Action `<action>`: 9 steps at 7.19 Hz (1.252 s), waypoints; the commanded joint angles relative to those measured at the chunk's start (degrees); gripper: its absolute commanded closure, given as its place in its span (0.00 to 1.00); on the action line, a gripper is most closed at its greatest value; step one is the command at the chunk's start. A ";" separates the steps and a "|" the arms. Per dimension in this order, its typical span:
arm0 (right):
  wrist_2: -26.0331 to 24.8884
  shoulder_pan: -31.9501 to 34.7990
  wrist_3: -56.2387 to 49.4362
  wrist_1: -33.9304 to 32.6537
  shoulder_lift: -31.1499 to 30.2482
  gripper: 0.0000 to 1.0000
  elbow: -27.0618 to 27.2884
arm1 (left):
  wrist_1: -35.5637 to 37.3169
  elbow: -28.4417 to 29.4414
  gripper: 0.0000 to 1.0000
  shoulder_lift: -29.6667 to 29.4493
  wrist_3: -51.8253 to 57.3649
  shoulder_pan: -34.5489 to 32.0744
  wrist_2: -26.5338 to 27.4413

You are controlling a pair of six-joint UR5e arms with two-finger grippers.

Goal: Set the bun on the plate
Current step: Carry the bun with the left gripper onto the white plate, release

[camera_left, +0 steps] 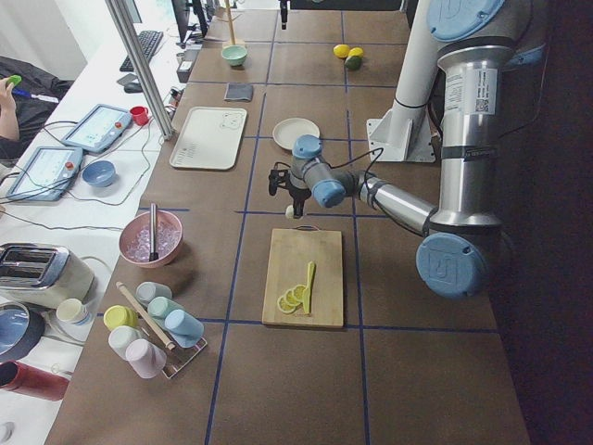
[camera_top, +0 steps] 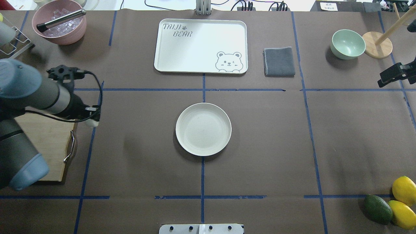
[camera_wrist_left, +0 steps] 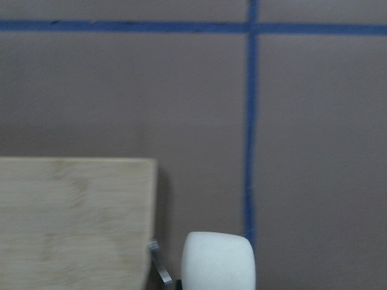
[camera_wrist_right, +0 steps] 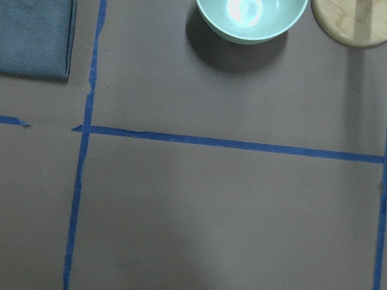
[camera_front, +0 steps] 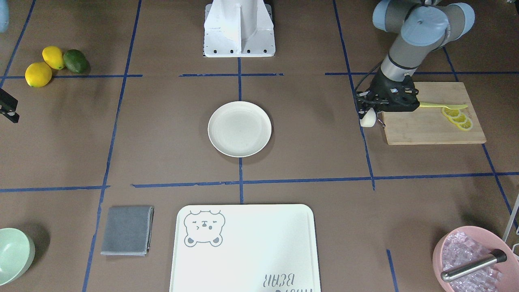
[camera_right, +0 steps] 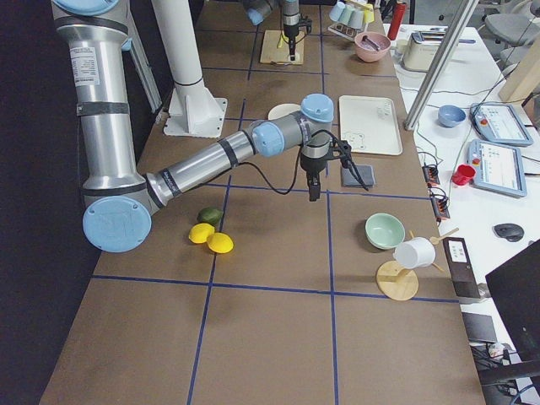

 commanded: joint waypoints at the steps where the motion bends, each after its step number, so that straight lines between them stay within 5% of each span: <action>1: 1.79 2.75 -3.91 -0.07 -3.16 0.01 0.67 | 9.85 3.41 0.63 -14.45 -9.07 5.43 0.48; 5: 3.04 6.27 -8.94 -0.07 -5.90 0.00 0.32 | 7.25 20.36 0.63 -31.60 -20.17 15.03 10.57; 9: 2.95 6.28 -8.94 -0.07 -5.90 0.01 0.32 | 2.41 28.91 0.63 -35.68 -20.89 16.11 10.94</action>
